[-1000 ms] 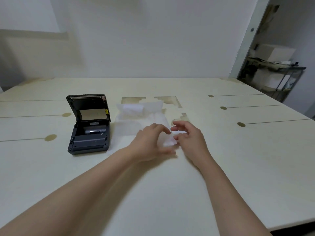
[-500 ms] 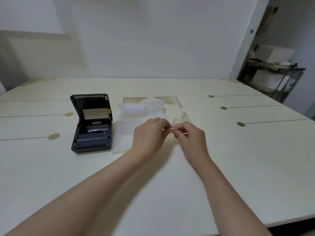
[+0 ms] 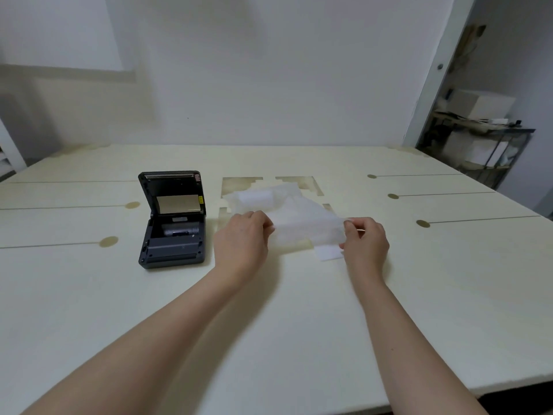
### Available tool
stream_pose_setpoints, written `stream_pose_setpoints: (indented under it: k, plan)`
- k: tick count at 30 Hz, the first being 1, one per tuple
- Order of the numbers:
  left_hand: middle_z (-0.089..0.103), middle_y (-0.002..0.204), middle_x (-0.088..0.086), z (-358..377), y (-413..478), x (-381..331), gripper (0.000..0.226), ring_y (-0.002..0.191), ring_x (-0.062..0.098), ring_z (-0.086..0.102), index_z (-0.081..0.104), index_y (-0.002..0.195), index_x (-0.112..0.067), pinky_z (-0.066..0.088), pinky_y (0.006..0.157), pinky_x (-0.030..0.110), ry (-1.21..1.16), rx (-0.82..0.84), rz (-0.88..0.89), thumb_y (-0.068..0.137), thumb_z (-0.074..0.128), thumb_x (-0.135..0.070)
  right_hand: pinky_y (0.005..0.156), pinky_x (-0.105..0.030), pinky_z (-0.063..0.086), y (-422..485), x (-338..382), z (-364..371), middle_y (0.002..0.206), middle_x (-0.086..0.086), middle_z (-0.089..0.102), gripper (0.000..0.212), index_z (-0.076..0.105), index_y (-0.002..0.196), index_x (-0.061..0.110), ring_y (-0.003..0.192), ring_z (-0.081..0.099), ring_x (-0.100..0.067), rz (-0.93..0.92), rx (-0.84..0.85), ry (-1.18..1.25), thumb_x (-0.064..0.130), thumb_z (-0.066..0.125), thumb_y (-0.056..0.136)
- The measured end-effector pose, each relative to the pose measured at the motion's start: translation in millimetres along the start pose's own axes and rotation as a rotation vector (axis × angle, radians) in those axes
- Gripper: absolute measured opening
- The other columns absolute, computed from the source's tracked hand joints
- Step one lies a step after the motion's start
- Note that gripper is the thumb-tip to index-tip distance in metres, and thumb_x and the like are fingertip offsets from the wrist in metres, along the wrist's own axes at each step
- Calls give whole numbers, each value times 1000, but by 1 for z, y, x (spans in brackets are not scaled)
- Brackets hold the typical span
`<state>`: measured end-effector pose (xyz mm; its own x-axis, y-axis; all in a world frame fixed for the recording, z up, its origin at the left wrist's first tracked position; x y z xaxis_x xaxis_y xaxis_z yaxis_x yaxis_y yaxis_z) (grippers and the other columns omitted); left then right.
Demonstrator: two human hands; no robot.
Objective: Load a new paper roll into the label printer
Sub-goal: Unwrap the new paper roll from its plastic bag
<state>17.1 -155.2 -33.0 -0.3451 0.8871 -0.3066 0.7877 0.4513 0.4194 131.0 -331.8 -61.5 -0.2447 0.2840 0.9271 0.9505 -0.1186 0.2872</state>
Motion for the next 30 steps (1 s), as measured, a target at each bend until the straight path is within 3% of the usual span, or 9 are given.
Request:
stream_pose_setpoints:
  k: [7, 9, 13, 16, 19, 22, 24, 27, 30]
  plan:
    - [69, 108, -10, -11, -9, 8, 20, 104, 17, 61, 65, 107, -27, 37, 68, 30, -151, 13, -132, 98, 50, -37, 55, -23, 46, 0, -5, 0, 112, -13, 66, 9, 60, 92, 17, 79, 71, -34, 130, -91, 116, 14, 54, 98]
    - [71, 101, -11, -13, -7, 9, 15, 100, 15, 64, 68, 100, -29, 43, 69, 30, -273, 108, -151, 95, 55, -36, 62, -22, 49, 1, -3, -3, 106, -9, 68, 11, 61, 95, 17, 85, 72, -29, 149, -110, 223, 13, 51, 99]
    - [73, 89, -5, -14, -3, 19, 10, 88, 15, 66, 72, 86, -24, 52, 78, 33, -478, 437, -129, 89, 66, -31, 95, -31, 52, 4, 4, -8, 104, 7, 70, 16, 63, 94, 19, 95, 66, -14, 118, -18, 404, 16, 49, 101]
    - [69, 85, -9, -12, -2, 23, 20, 80, 11, 62, 74, 90, -22, 50, 68, 28, -490, 604, -92, 87, 66, -40, 87, -30, 52, 5, 8, -3, 101, -4, 75, 31, 60, 93, 17, 90, 69, -17, 205, 74, 501, 32, 37, 106]
    - [67, 109, -1, -3, 15, 25, 36, 101, 18, 62, 67, 107, -17, 50, 82, 31, -580, 444, -209, 93, 55, -48, 76, -35, 49, 13, 9, 2, 82, -4, 74, 45, 65, 100, 16, 77, 65, -21, 290, 148, 246, 47, 32, 103]
    - [59, 125, 10, 7, 42, 34, 36, 119, 30, 54, 58, 119, -19, 44, 93, 39, -441, 159, -328, 96, 49, -45, 84, -41, 55, 34, 10, 4, 81, 2, 70, 27, 70, 103, 14, 80, 63, -21, 218, 153, -26, 30, 49, 98]
    - [53, 135, 15, 17, 58, 38, 47, 130, 35, 43, 46, 136, -16, 37, 99, 41, -425, 182, -390, 98, 46, -43, 90, -42, 57, 50, 17, 3, 86, 2, 67, 17, 68, 101, 16, 80, 62, -20, 188, 123, -17, 22, 53, 96]
    - [45, 146, 17, 28, 79, 38, 68, 141, 37, 27, 20, 153, -13, 30, 108, 43, -535, 311, -529, 99, 41, -48, 78, -36, 50, 61, 37, 18, 99, -7, 62, 18, 64, 112, 16, 80, 58, -21, 203, 333, -24, 21, 54, 97]
    - [41, 152, 12, 38, 94, 36, 74, 143, 32, 30, 18, 155, -12, 31, 114, 42, -767, 355, -625, 97, 44, -51, 79, -32, 54, 62, 41, 51, 125, -10, 62, 60, 40, 147, 10, 80, 64, -23, 319, 540, -162, 39, 56, 97]
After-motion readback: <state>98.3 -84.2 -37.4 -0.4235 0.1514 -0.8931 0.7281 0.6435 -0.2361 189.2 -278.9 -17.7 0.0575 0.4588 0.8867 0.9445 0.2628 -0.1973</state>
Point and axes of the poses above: each hand's wrist, its own y-axis towards the middle knuckle, its own z-axis out of the palm, x = y × z, the point moved 2 cm from there along y, towards the middle knuckle
